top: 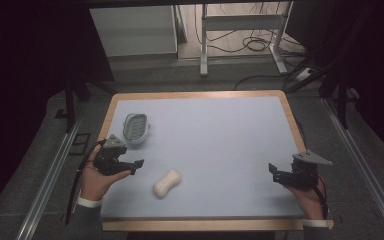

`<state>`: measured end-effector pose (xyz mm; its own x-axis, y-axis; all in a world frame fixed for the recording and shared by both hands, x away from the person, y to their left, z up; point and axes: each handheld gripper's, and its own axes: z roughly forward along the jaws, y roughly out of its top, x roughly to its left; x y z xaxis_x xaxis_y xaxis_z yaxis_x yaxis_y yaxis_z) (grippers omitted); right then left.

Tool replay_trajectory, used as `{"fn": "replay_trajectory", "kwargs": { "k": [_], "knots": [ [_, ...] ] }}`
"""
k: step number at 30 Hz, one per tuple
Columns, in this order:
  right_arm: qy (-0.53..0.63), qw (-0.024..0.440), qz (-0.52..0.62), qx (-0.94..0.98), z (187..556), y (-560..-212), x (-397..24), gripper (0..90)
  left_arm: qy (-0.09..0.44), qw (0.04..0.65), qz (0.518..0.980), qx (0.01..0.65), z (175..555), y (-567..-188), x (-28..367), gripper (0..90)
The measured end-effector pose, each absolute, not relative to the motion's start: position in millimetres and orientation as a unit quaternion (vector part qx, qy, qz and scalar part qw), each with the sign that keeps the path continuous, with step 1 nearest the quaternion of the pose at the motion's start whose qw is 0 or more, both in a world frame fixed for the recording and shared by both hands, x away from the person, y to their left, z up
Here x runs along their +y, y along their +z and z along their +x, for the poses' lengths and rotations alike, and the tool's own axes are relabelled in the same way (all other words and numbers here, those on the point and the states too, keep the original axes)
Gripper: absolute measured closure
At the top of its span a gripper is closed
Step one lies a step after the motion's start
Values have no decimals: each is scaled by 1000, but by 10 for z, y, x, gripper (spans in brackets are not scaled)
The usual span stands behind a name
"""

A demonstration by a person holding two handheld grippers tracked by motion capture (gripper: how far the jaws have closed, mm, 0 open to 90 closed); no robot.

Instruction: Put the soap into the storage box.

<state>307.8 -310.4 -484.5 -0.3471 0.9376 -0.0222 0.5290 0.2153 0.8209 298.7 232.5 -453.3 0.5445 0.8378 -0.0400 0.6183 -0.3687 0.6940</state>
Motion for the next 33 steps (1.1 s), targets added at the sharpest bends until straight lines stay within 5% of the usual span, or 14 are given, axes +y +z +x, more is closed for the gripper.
{"fn": "replay_trajectory", "kwargs": {
  "k": [33],
  "knots": [
    [366,275,500,735,3060,-4854,-3115,59,134,309,854,397,2986,-4562,1818,186]
  ]
}}
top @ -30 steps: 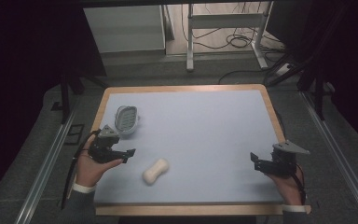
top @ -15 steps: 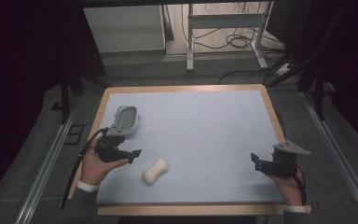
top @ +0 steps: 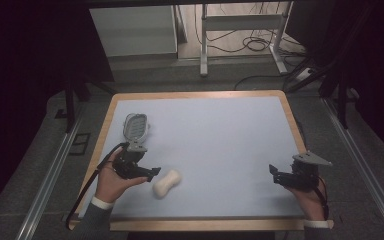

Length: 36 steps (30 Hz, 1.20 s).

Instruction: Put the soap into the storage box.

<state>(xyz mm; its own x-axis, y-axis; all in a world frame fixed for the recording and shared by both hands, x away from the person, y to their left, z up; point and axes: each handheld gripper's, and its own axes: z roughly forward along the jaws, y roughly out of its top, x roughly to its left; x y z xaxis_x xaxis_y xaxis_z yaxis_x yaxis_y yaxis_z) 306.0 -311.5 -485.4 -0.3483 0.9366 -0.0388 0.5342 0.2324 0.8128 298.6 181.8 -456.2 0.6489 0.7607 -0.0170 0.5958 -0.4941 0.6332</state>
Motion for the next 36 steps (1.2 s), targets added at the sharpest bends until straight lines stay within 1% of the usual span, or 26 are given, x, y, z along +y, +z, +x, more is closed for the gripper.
{"fn": "replay_trajectory", "kwargs": {
  "k": [7,14,25,36],
  "knots": [
    [364,275,500,736,3063,-4863,-3118,59,122,295,867,383,2968,-4623,1683,185],
    [362,276,501,736,3061,-4861,-3114,60,124,290,874,371,2950,-4591,1577,184],
    [357,275,503,737,3064,-4872,-3113,60,107,253,889,366,2990,-4763,1416,185],
    [351,276,504,739,3070,-4886,-3112,60,70,217,904,362,3032,-4956,1271,245]
  ]
}}
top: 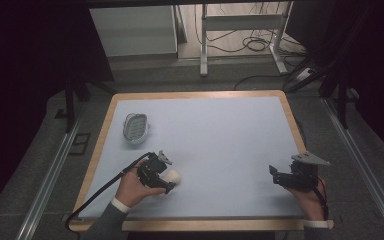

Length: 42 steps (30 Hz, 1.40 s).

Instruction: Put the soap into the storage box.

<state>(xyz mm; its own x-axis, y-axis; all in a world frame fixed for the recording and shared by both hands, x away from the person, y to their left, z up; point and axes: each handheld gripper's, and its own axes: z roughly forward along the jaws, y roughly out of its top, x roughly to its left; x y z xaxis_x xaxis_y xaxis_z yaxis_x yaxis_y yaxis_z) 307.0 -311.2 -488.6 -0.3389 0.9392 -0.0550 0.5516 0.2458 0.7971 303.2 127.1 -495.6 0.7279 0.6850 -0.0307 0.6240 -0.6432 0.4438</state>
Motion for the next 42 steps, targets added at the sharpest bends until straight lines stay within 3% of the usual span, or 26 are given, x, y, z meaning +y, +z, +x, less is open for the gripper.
{"fn": "replay_trajectory", "kwargs": {
  "k": [8,18,42],
  "knots": [
    [349,277,505,739,3071,-4889,-3117,60,51,198,912,356,3022,-5071,1220,290],
    [349,279,506,738,3072,-4890,-3125,60,61,197,909,363,3000,-5110,1232,491],
    [351,281,511,733,3066,-4874,-3156,62,70,236,894,375,3072,-4860,1473,495]
  ]
}}
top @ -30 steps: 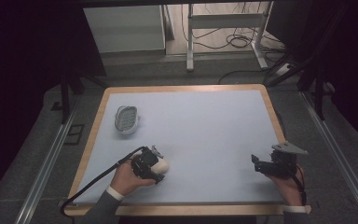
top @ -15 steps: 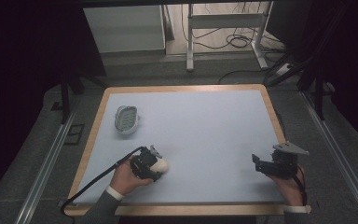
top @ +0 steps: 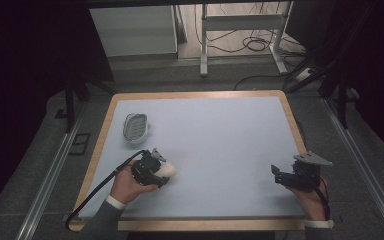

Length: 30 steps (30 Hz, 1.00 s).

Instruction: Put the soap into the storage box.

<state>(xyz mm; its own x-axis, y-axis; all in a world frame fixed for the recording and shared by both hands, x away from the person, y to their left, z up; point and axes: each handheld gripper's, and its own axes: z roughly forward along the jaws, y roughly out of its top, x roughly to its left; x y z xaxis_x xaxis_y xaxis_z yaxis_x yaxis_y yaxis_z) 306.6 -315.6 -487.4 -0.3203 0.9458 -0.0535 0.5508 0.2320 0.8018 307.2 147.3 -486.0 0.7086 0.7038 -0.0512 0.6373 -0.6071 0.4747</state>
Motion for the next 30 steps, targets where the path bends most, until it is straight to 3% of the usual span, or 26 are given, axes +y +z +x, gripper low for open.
{"fn": "replay_trajectory", "kwargs": {
  "k": [30],
  "knots": [
    [345,281,514,733,3073,-4889,-3172,61,83,248,886,383,3280,-4647,1578,496]
  ]
}}
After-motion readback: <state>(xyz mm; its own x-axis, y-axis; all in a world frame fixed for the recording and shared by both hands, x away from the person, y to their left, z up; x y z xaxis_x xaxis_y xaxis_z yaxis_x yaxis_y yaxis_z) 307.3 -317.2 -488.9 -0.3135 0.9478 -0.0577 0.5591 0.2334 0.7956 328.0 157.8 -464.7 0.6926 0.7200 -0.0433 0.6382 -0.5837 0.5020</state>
